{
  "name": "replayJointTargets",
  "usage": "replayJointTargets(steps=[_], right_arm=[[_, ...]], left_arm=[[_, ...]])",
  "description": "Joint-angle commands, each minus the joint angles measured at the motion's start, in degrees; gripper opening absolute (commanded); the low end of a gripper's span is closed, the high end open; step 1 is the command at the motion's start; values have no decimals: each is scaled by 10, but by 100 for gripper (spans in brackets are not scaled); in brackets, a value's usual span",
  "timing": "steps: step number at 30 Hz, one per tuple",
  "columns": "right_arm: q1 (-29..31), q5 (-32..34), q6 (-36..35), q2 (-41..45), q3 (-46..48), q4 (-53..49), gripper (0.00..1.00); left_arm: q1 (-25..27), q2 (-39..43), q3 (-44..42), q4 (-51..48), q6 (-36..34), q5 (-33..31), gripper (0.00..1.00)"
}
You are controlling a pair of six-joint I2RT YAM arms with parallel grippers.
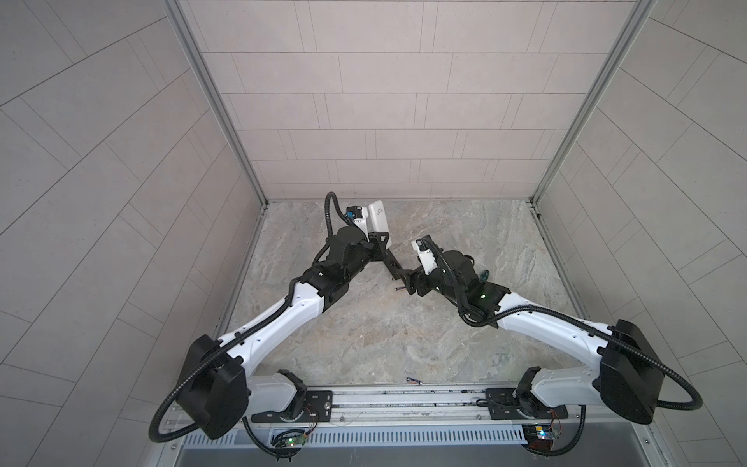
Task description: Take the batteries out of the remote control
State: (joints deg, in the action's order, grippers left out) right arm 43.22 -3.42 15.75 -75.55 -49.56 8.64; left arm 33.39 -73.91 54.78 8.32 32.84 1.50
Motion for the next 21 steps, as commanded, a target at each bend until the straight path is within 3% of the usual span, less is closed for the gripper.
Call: replayJointTargets(steps=[1, 13, 21], right_arm=[[0, -12, 14, -5, -21, 27, 82], [-3, -49, 39, -68, -67, 64, 80], [-16, -54, 68, -77, -61, 127, 77]], left_arm=[[-2, 8, -6, 42, 37, 27, 0], [-2, 0, -21, 80, 51, 97, 0], [-2, 1, -28, 89, 53, 102, 0]])
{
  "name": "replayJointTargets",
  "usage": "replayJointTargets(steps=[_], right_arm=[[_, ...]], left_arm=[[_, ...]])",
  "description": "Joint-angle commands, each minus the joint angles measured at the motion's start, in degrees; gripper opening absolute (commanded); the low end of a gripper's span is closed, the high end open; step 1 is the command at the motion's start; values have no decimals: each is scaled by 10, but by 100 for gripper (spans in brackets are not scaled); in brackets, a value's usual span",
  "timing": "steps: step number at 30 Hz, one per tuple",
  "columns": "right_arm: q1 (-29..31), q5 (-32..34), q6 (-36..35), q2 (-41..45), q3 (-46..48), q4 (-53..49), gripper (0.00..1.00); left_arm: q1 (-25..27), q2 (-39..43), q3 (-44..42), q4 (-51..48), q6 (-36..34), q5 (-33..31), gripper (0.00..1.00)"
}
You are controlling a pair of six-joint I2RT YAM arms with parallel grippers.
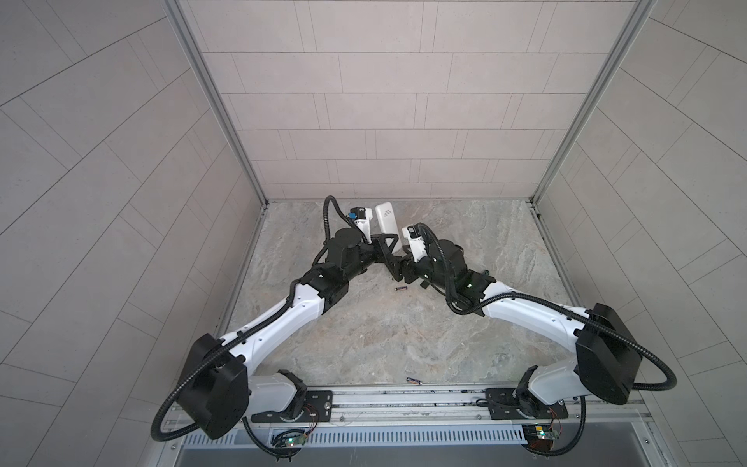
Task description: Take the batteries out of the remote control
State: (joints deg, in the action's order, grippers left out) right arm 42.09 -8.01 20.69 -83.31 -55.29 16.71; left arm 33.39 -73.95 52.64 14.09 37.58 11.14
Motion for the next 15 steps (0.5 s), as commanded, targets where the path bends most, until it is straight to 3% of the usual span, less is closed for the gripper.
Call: replayJointTargets(steps=[1, 8, 15], right_arm=[[-4, -9, 17, 1, -5, 45, 77], [-7, -25, -17, -9, -18, 28, 76], [-6, -22, -99, -6, -20, 1, 71]], left_arm=[[-2, 1, -7, 33, 6, 9, 0], [-4, -7, -8, 48, 17, 29, 0], [-14, -6, -11, 52, 15, 41, 0]])
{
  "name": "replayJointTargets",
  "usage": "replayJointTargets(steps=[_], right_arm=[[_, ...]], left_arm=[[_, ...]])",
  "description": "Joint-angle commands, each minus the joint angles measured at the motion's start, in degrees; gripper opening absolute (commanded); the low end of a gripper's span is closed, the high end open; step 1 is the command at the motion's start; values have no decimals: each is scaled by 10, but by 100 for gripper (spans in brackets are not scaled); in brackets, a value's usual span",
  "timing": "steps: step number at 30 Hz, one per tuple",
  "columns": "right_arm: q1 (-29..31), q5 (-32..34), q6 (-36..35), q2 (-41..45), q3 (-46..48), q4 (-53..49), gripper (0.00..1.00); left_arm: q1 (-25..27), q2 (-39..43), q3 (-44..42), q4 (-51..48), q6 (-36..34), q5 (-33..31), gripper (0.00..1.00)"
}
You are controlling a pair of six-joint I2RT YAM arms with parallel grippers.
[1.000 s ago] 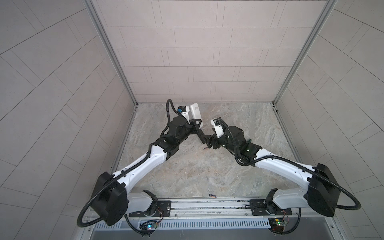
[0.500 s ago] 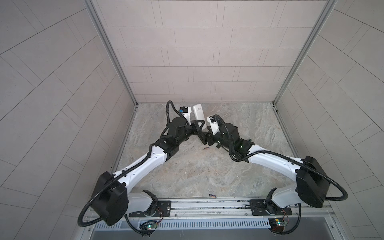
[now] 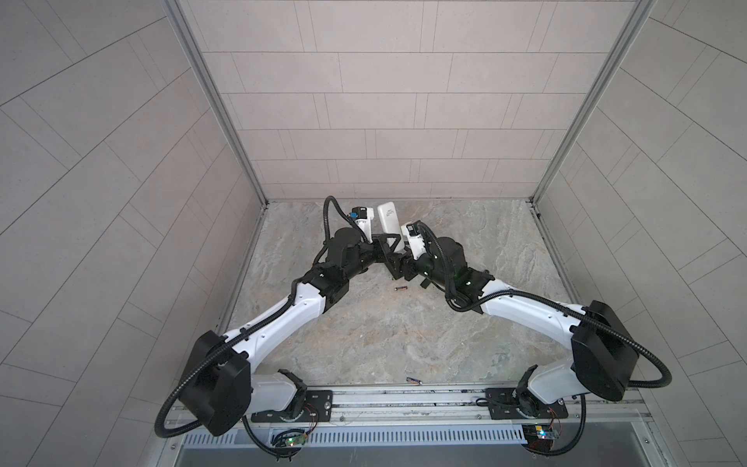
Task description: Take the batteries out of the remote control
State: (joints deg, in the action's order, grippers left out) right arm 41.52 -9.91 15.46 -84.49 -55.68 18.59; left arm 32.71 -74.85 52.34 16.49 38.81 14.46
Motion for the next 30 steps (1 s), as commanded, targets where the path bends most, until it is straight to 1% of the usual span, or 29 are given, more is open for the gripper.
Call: replayJointTargets(steps=[1, 4, 8, 11, 14, 16, 17, 19, 20, 22, 25, 30], right_arm=[[0, -7, -57, 13, -19, -40, 71], [-15, -10, -48, 64, 3, -85, 73], [-51, -1, 8, 157, 50, -94, 78], [-69, 14, 43, 184, 43, -96, 80], [-74, 7, 79, 148, -21, -122, 81], [-71, -31, 95, 109, -73, -140, 82], [-66, -36, 104, 88, -98, -150, 82], [-55, -45, 109, 61, -128, -151, 82], [-49, -41, 114, 44, -145, -157, 83], [-45, -56, 116, 13, -181, -182, 83], [-35, -43, 122, -6, -197, -186, 83], [-36, -26, 146, -30, -219, -184, 82]], left_arm=[[-10, 6, -9, 28, 0, 6, 0], [-15, 9, -8, 22, -23, -4, 0], [-15, -1, -3, 24, -56, 12, 0], [-15, -11, -3, 35, -67, 29, 0], [-13, -15, -9, 47, -74, 41, 0], [-12, -15, -10, 46, -83, 43, 0], [-12, -14, -9, 40, -88, 44, 0], [-11, -13, -7, 31, -98, 46, 0], [-9, -12, -6, 29, -103, 46, 0], [-7, -9, -7, 25, -108, 47, 0], [-2, -5, -7, 15, -120, 41, 0], [7, 2, -10, 0, -141, 28, 0]])
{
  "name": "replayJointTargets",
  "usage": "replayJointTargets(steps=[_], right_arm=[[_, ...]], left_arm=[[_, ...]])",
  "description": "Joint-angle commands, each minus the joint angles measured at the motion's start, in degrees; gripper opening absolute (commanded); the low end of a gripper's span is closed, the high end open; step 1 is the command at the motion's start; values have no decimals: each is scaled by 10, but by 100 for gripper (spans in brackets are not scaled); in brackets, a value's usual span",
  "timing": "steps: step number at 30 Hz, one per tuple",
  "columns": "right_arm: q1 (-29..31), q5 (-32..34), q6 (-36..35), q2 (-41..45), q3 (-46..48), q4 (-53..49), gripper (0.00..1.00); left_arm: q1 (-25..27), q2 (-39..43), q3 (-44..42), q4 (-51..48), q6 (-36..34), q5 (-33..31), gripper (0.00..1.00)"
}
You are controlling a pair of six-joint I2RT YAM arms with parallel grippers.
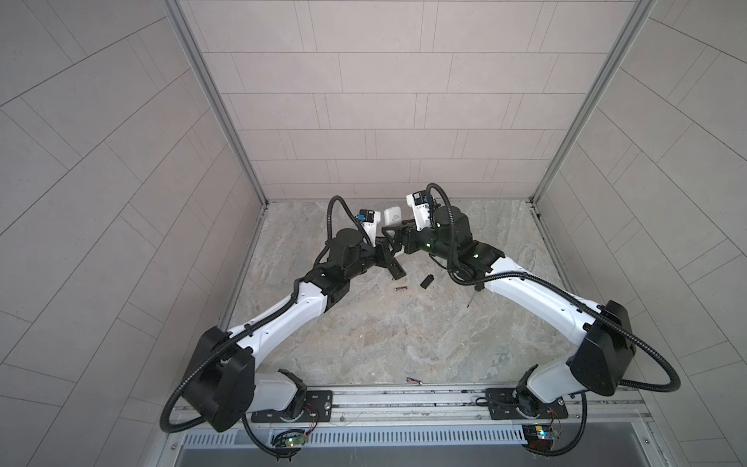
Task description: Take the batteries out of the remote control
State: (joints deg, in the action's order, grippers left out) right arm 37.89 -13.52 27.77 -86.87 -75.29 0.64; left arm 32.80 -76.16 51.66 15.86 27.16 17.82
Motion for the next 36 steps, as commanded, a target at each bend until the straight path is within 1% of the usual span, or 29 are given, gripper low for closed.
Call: replayJointTargets(steps=[1, 5, 9, 12, 16, 17, 20, 22, 25, 26, 31, 36], right_arm=[[1, 19, 29, -12, -33, -14, 81], [1, 42, 49, -27, -48, -29, 78], [0, 50, 56, -32, -55, -35, 73], [0, 56, 55, -35, -64, -48, 65], [1, 55, 53, -34, -67, -55, 47], [0, 56, 52, -35, -69, -60, 44], [1, 52, 47, -36, -72, -69, 40], [3, 49, 46, -33, -68, -68, 38], [4, 39, 41, -30, -67, -71, 37], [6, 36, 39, -30, -68, -72, 36], [8, 31, 30, -27, -69, -85, 35], [9, 26, 28, -26, -70, -95, 35]], left_arm=[[8, 15, -2, 6, -27, -6, 0], [11, 19, -3, -1, -39, -12, 0], [12, 21, -3, -7, -46, -14, 0], [13, 23, -3, -12, -51, -18, 0], [15, 26, -3, -18, -56, -21, 0], [14, 27, -2, -17, -58, -22, 0], [15, 24, 3, -20, -60, -22, 0], [15, 21, 9, -20, -61, -24, 4], [15, 12, 22, -22, -62, -30, 22], [14, 8, 26, -22, -62, -31, 24], [15, -10, 48, -10, -60, -32, 29], [12, -26, 56, 7, -50, -44, 31]])
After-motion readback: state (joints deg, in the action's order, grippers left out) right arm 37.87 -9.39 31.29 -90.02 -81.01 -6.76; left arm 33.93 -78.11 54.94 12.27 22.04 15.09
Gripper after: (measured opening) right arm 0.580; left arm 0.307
